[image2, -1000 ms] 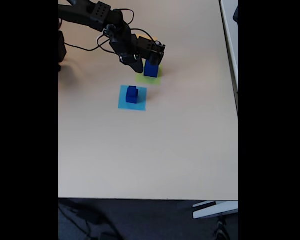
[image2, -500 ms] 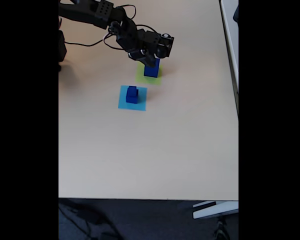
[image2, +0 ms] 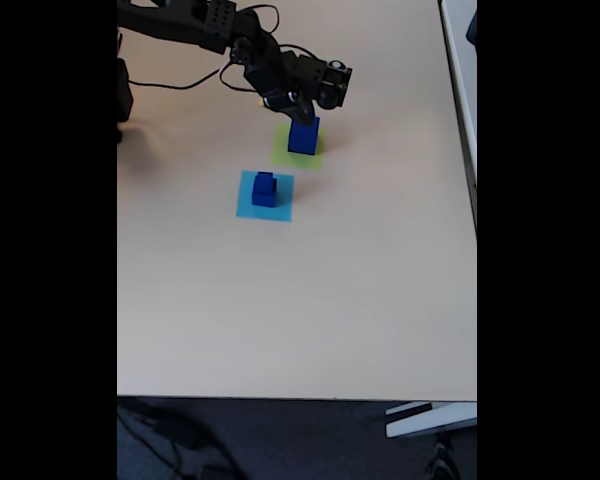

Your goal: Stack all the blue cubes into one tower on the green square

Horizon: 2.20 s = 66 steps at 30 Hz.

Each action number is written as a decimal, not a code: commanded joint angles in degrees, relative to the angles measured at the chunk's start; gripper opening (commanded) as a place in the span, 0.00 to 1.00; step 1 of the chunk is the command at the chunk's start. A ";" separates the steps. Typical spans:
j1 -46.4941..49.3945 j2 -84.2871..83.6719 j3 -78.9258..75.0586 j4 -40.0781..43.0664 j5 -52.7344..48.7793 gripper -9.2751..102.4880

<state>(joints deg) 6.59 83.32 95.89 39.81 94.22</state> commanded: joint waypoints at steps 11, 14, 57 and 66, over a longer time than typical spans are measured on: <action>0.09 0.44 1.49 -0.79 -0.97 0.08; 0.44 0.26 1.58 -0.79 -2.11 0.08; -0.26 -0.70 3.60 -4.13 -1.05 0.17; -0.53 0.35 2.72 -4.48 -1.58 0.22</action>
<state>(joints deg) 6.33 81.91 99.76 36.47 93.08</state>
